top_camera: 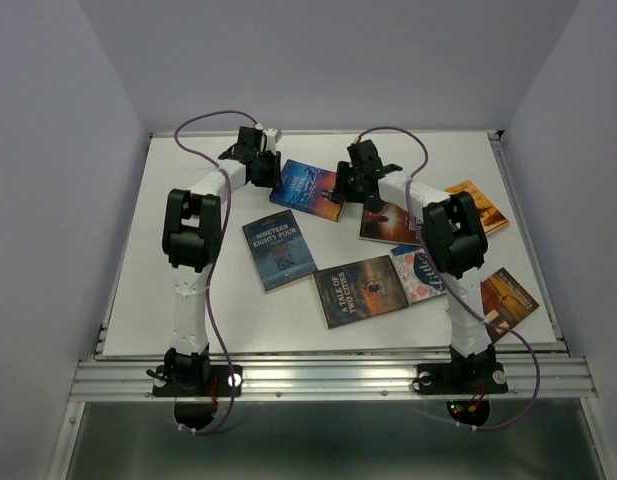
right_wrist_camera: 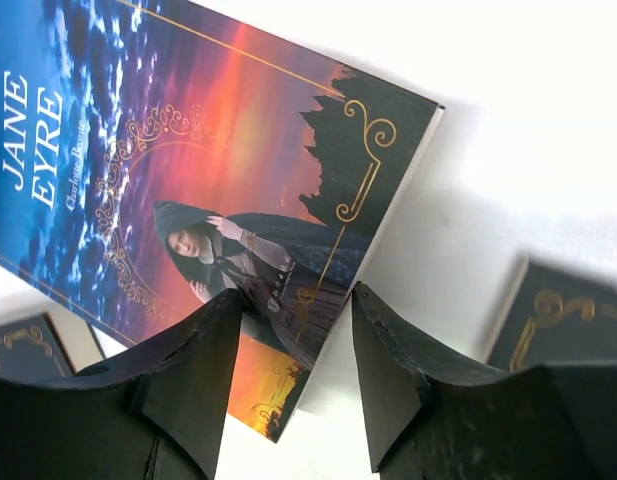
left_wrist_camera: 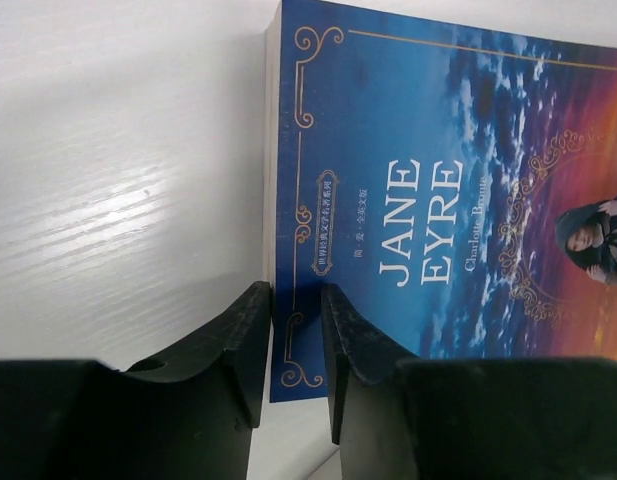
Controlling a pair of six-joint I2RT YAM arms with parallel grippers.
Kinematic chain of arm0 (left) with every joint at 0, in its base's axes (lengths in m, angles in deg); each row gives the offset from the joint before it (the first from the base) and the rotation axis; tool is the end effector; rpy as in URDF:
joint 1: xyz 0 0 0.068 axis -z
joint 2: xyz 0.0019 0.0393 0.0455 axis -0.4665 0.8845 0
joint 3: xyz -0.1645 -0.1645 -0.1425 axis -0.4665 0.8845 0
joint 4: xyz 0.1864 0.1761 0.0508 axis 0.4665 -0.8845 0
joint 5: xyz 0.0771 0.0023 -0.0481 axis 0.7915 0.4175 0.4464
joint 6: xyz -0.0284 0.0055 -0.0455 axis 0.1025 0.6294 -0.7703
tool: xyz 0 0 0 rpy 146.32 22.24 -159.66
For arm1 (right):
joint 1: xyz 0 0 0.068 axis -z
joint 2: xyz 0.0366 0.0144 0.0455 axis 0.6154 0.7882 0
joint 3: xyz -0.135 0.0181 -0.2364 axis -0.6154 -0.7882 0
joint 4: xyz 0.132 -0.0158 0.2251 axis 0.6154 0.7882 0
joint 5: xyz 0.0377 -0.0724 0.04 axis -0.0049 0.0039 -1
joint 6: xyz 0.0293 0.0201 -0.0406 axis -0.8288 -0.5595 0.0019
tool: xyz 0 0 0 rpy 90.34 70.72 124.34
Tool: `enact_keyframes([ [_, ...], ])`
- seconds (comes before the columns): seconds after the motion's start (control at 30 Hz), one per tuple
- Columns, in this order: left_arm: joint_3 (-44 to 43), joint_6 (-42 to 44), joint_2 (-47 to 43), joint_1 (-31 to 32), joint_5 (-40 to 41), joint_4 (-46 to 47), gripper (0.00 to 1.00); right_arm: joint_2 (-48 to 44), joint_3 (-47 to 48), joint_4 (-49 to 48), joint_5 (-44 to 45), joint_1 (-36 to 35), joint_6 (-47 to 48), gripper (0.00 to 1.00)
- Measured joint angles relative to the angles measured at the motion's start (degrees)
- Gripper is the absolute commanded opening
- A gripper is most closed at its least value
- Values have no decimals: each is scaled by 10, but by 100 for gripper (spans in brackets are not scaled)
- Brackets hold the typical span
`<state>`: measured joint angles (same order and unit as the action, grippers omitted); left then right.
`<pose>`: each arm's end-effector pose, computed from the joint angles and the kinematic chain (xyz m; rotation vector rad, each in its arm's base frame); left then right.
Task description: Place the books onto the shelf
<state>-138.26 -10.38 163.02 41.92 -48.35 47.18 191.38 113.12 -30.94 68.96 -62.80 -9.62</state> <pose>0.4996 -0.1368 0.1865 0.3967 2.2623 -0.5035 0.4522 0.2112 0.1754 0.0551 2.4604 0.4862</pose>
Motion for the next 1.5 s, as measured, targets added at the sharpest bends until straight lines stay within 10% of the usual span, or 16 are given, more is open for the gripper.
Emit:
enact_keyframes([
  [0.33, -1, -27, 0, -12, 18, 5, 35, 70, 115, 11, 26, 1, 48, 57],
  [0.53, 8, -45, -1, -15, 10, 15, 36, 71, 115, 11, 33, 1, 42, 80],
  [0.77, 38, -68, -23, -13, 15, 20, 36, 78, 124, 16, 33, 3, 43, 60],
  [1.0, 74, -86, -45, -13, 14, 21, 37, 94, 154, 19, 21, 8, 54, 64],
  [1.13, 73, -92, -46, -13, 20, 18, 48, 94, 154, 19, 19, 8, 58, 100],
  [1.5, 63, -119, -131, -43, 77, -30, 86, 31, 88, 28, 26, 8, 59, 100],
])
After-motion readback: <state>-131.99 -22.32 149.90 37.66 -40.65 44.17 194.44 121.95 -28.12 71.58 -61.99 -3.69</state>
